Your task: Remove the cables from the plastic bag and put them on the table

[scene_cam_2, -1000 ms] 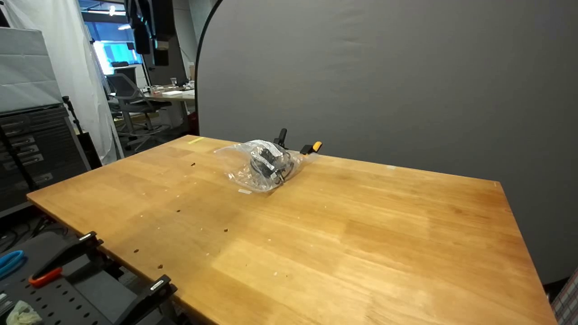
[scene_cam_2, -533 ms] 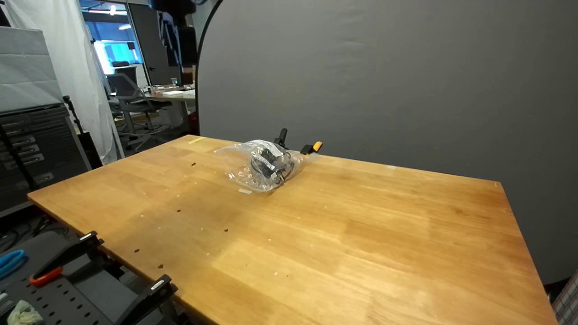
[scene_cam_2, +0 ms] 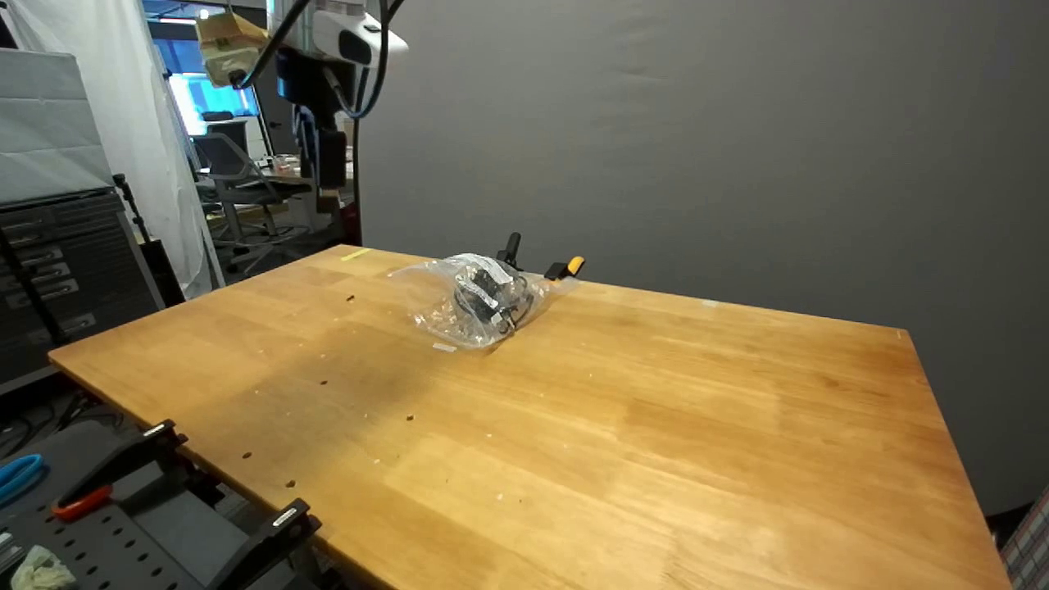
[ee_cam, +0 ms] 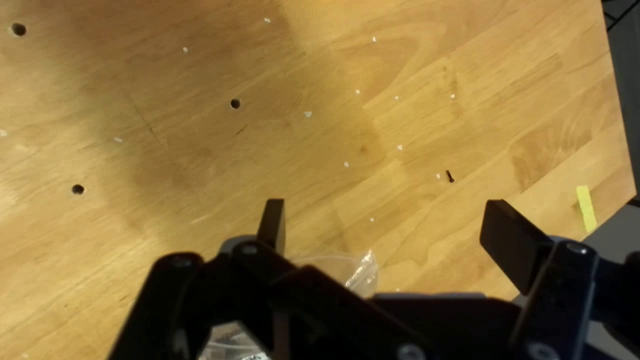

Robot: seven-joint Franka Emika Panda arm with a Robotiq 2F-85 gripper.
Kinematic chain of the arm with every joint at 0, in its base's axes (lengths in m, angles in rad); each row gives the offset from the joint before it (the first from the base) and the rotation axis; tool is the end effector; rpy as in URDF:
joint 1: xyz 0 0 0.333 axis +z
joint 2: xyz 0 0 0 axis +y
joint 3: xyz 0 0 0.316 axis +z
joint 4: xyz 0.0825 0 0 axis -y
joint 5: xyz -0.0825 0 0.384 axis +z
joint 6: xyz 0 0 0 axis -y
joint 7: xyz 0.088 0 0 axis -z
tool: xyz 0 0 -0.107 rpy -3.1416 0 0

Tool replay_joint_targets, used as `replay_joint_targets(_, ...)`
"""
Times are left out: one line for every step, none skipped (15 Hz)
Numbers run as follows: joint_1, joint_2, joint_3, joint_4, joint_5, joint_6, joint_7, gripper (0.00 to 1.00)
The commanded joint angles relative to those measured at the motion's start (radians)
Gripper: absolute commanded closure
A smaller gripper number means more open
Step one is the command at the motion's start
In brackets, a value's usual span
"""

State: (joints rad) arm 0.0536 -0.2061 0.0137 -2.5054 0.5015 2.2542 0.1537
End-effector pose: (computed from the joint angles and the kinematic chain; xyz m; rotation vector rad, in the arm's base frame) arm 0.4410 0.0429 0.3567 -2.7093 0.5719 0.1188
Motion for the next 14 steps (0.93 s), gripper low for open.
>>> replay_joint_targets(0.003, 0.096, 0.026, 0.034, -0.004, 0.03, 0.072, 0.0)
replay_joint_targets(0.005, 0.12, 0.029, 0.042, 0.01, 0.03, 0.082, 0.0)
replay_joint_targets(0.005, 0.151, 0.031, 0.047, 0.014, 0.024, 0.096, 0.0)
replay_joint_targets(0.005, 0.171, 0.034, 0.052, 0.014, 0.026, 0.109, 0.0)
replay_joint_targets(0.005, 0.198, 0.036, 0.058, 0.013, 0.023, 0.12, 0.0)
replay_joint_targets(0.003, 0.221, 0.036, 0.06, 0.007, 0.03, 0.137, 0.0)
replay_joint_targets(0.002, 0.244, 0.036, 0.063, 0.012, 0.038, 0.146, 0.0)
replay_joint_targets(0.002, 0.265, 0.035, 0.067, 0.009, 0.044, 0.157, 0.0)
replay_joint_targets(0.0, 0.29, 0.034, 0.071, 0.004, 0.053, 0.172, 0.0)
replay_joint_targets(-0.001, 0.314, 0.032, 0.076, 0.008, 0.072, 0.178, 0.0)
replay_joint_targets(-0.001, 0.335, 0.031, 0.079, 0.011, 0.095, 0.187, 0.0)
replay_joint_targets(-0.002, 0.354, 0.03, 0.081, 0.014, 0.123, 0.195, 0.0)
replay_joint_targets(-0.005, 0.381, 0.026, 0.086, 0.015, 0.153, 0.204, 0.0)
replay_joint_targets(-0.007, 0.404, 0.024, 0.089, 0.015, 0.179, 0.213, 0.0)
